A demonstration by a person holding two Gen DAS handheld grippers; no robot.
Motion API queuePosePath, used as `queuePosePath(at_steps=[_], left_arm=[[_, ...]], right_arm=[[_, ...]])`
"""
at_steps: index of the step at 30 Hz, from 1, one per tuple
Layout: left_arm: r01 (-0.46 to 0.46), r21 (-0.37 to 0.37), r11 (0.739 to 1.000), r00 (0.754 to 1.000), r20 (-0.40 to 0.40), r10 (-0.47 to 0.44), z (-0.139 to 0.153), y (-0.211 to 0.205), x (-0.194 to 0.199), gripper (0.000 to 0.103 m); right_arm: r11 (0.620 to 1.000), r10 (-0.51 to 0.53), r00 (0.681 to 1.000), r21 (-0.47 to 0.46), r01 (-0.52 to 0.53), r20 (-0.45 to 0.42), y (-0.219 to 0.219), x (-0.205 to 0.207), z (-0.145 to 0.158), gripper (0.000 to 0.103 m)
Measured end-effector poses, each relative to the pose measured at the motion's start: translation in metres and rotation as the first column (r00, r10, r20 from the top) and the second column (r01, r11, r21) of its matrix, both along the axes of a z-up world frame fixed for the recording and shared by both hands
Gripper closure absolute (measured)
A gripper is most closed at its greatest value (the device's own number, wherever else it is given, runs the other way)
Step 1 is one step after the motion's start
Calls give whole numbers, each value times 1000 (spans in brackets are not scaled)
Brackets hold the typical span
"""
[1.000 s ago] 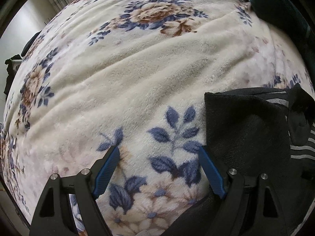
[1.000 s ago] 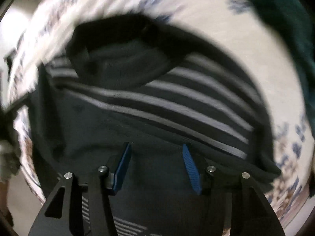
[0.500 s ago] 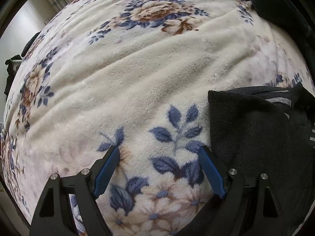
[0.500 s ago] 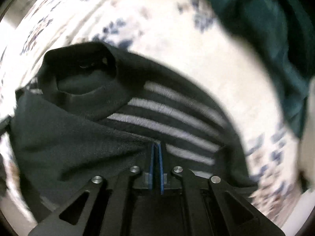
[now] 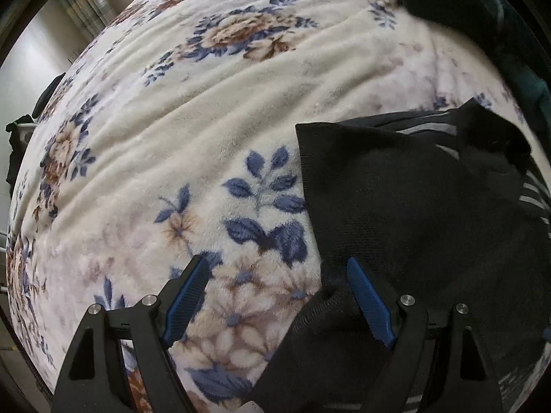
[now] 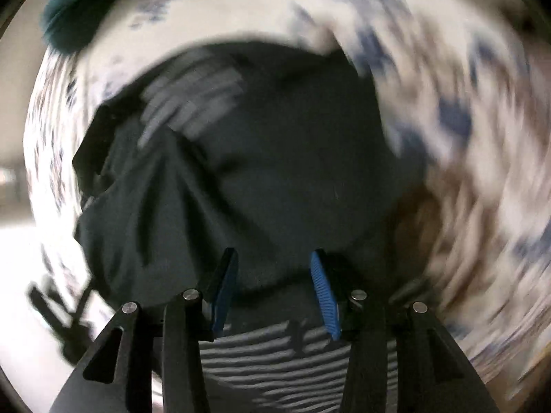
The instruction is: Fold small clothes
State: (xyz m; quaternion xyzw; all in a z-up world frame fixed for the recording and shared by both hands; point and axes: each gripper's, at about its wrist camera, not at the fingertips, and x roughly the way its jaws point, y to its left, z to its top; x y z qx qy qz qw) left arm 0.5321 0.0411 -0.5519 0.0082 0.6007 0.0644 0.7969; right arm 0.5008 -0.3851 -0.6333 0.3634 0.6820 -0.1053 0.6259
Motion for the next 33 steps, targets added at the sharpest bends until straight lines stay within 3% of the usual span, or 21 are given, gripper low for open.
queuePosePath(at_steps=[3,4,5,7,9,12,13,14,15,19,22,25,27,28,29,31,33], left_arm=[[6,14,1000,1000,-4,-6,-2,4,5,21],[13,21,1000,1000,-6,-13,-1,4,7,21],[18,26,1000,1000,-8,-18,0,4,8,21],[29,33,999,1000,8,-29,9,2,6,21],[37,41,998,999,27,-38,20,-3,0,21],[69,54,996,996,48,-72,34,-22,-14,21],[96,43,994,994,50,-98,36,-33,-20,21],[113,38,993,992,52,-115,36,-40,-24,21],[132,40,990,989,56,-134,36,-47,-27,21],[209,74,975,976,43,-212,19,-74,-30,21],[210,96,973,977,4,-211,-3,-77,-20,21],[203,123,971,979,-14,-203,-18,-70,-12,18],[197,112,974,980,-16,-197,-25,-60,-7,9],[186,105,977,983,-14,-185,-28,-51,-4,1],[176,99,979,984,-12,-175,-30,-45,-3,0],[158,69,985,987,-8,-158,-34,-32,0,0],[151,41,988,989,-8,-151,-34,-25,2,0]], right_arm=[[988,-142,986,75,136,87,5,-8,-23,57],[986,-165,975,48,160,146,5,-11,-24,64],[985,-166,969,-10,171,182,7,-13,-22,101],[977,-151,972,-120,174,182,3,-19,-19,100],[979,-127,979,-140,150,162,0,-19,-15,100],[985,-4,996,-171,19,88,2,-23,-7,97],[983,16,997,-184,-2,76,2,-23,-4,88],[974,42,998,-225,-30,49,3,-25,2,71],[960,61,997,-278,-45,48,4,-27,14,65],[929,81,988,-369,-28,129,0,-20,47,62],[917,122,983,-396,-57,140,1,12,42,50],[921,206,976,-352,-169,71,7,63,4,50],[884,288,956,-400,-243,55,14,77,-6,78],[855,327,943,-442,-272,53,19,79,-1,101],[801,372,927,-520,-296,45,28,82,11,101],[767,386,918,-584,-267,88,29,79,36,101],[769,373,921,-593,-238,114,23,78,50,101]])
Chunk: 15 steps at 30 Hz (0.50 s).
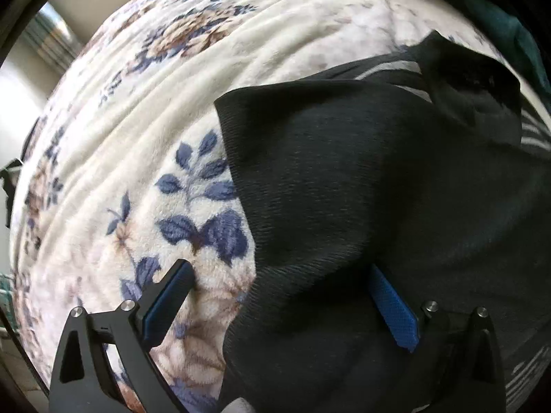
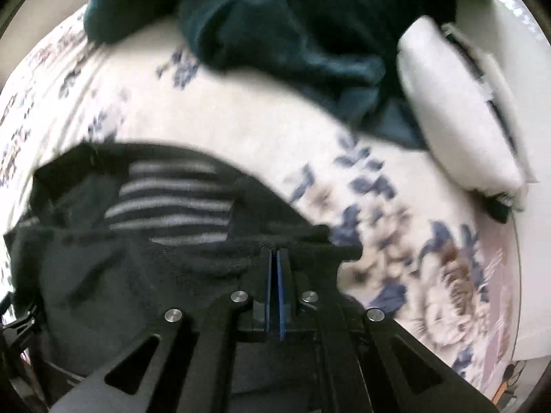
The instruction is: Fold small clothes
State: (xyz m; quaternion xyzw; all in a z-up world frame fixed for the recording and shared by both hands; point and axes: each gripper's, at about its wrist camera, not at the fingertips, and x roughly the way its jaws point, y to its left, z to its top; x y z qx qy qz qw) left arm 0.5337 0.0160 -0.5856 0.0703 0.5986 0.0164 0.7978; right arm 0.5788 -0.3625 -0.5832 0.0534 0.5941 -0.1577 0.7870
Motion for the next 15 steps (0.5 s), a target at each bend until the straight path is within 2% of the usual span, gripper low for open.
queuePosePath(at_steps=[2,3,5,6,7,8,10,11,13,15], left_arm=[[-5,-7,1000,1000,-5,5,2,3,1,0],[-7,-7,1000,1000,-6,7,3,3,0,0],[-9,-8,1000,1000,-13,9,8,3,-1,0],[-11,-8,1000,1000,-13,11,11,5,-1,0],[-16,-8,1000,1000,-8,16,17,6,-3,0],[-20,-10,1000,1000,-1,20,23,7,-5,0],[-29,-23,999,999,22,29,37,8,-11,0],[-31,-34,999,999,39,32,46,8,-15,0],[-35,-63,997,998,52,38,62,5,-28,0],[-35,-84,996,998,51,39,73,0,-40,0]], right_arm=[[999,-20,1000,41,20,2,-7,2,2,100],[998,-9,999,68,12,-31,-10,8,-5,100],[994,5,989,107,11,-150,-13,24,-27,97],[991,-5,988,130,25,-155,-17,25,-28,97],[988,-22,990,151,43,-139,-21,24,-25,90],[982,-57,993,174,74,-105,-30,18,-15,62],[971,-99,993,213,109,-57,-40,6,-1,27],[966,-117,992,225,124,-43,-43,-3,7,25],[972,-105,992,203,118,-73,-37,-20,10,25],[983,-58,992,168,76,-113,-19,-36,8,13]])
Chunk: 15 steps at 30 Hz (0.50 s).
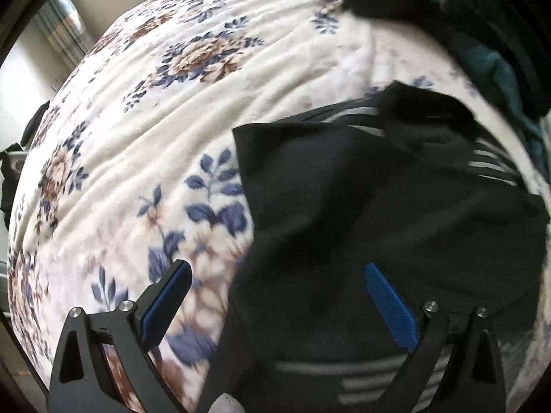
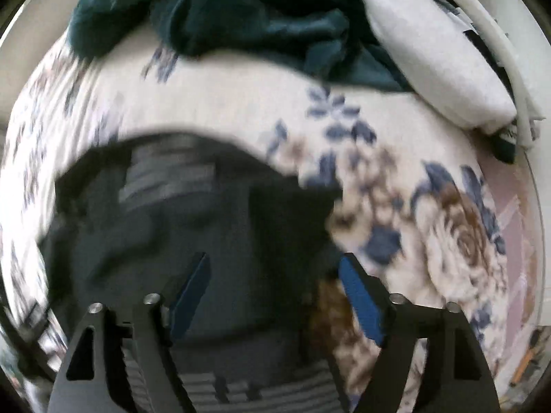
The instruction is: Fold small clothes
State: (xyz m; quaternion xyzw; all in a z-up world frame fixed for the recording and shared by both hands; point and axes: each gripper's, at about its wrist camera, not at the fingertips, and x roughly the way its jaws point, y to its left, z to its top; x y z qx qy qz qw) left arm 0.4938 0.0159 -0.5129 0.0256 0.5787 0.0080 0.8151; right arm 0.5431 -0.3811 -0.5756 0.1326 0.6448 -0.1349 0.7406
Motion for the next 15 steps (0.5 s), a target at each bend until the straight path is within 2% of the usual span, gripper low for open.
queuePosePath(at_steps=[1,6,9,12,15], left_arm=[[5,-12,1000,1000,-2,-5,8,-5,-10,0],[19,-51,999,1000,-10,-19,34,-30,-44,0],[27,-70,997,1000,-2,-28,48,-47,-52,0],[25,-53,998,1000,8,-24,62,-61,-68,0],[-6,-37,999,1000,14,6,78,-76,-89,0]], right_arm=[[999,22,999,-25,-22,-23,12,-9,-1,2],[990,71,997,-121,-74,-34,61,-45,7,2],[986,71,997,-153,-71,-6,75,-59,20,2],[989,68,996,-133,-61,50,79,-69,41,2],[995,73,994,-76,-67,85,69,-77,60,2]])
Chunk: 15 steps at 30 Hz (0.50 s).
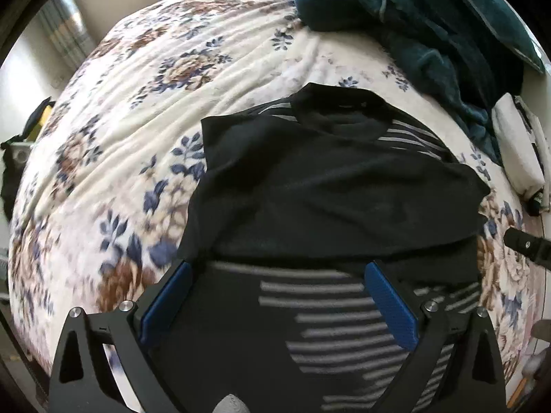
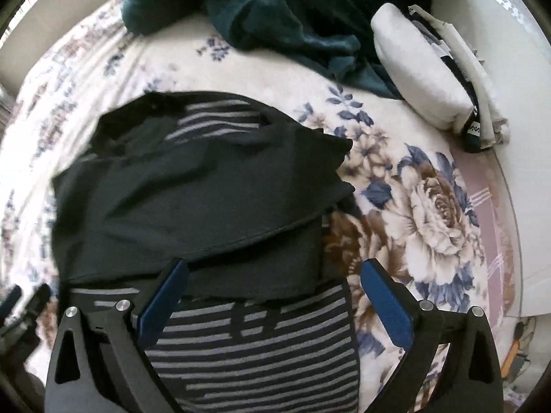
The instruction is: Fold small clothes
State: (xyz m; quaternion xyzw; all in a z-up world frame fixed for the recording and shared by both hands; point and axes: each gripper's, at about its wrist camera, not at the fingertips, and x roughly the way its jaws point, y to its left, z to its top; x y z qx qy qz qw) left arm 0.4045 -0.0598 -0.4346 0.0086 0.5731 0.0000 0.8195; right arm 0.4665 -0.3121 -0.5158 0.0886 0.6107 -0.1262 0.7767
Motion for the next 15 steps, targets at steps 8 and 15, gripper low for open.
queuePosePath(at_steps=[8,15], left_arm=[[-100,40,994,985,-135,104,-21,-71,-114,0],[-95,-80,992,940,-336,63,-96,-171,-216,0]], right_arm=[[940,117,992,327,-94,-50,-73,-18,3,2],[906,288,937,373,-198,-201,-148,-37,-38,78]])
